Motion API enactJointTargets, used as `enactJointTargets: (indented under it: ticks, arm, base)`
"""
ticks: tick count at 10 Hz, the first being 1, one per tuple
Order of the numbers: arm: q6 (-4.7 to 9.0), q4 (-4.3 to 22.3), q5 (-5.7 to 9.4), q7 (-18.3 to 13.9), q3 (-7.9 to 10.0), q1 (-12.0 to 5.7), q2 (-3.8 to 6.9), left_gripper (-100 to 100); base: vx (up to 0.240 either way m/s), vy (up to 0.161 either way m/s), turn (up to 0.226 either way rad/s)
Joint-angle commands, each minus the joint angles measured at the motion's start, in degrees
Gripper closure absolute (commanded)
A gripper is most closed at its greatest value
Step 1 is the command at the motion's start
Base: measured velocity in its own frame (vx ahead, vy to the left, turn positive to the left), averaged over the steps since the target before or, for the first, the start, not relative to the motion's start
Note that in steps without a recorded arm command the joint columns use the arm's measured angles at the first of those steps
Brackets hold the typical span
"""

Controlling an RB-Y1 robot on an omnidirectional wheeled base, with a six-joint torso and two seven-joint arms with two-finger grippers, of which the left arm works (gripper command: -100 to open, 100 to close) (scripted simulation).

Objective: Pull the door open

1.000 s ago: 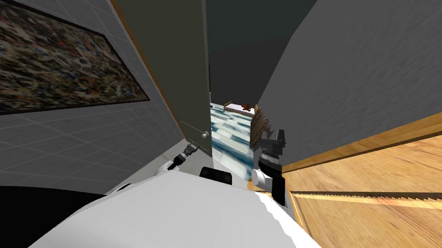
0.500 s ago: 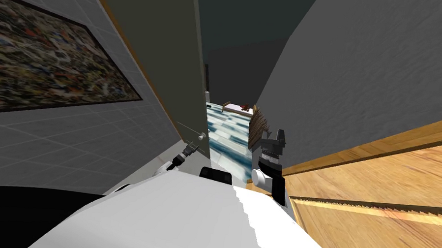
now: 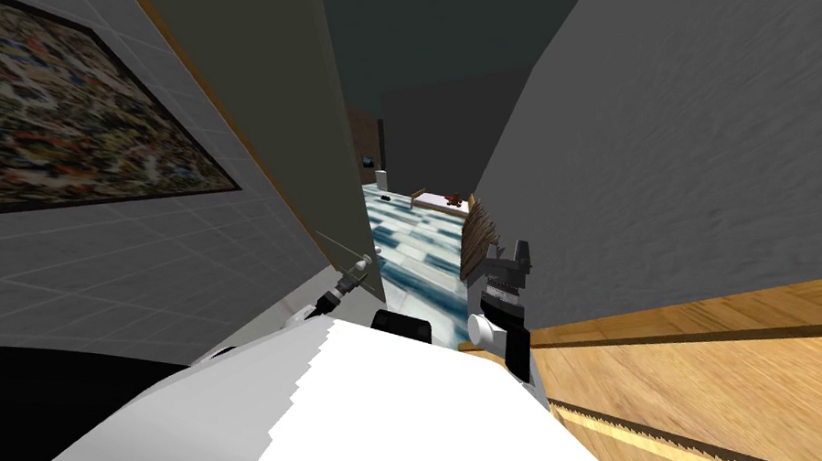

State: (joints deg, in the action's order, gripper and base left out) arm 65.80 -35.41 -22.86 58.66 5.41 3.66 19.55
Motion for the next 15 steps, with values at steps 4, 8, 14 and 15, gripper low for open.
enactJointTargets:
  ticks: [4,8,14,15]
  arm:
    - [0.17,0.6,0.78,0.28,-0.65,0.47,0.09,100]
    - [0.17,0.6,0.78,0.28,-0.65,0.47,0.09,100]
    - [2.01,-0.63,0.54,-1.06,-0.82,1.93,2.03,-100]
    - [0.58,0.45,1.15,-0.04,-0.17,0.1,1.21,-100]
  base:
    - [0.036,0.01,0.016]
    - [-0.003,0.001,-0.004]
    - [-0.171,0.042,0.03]
    - [-0.011,0.02,-0.204]
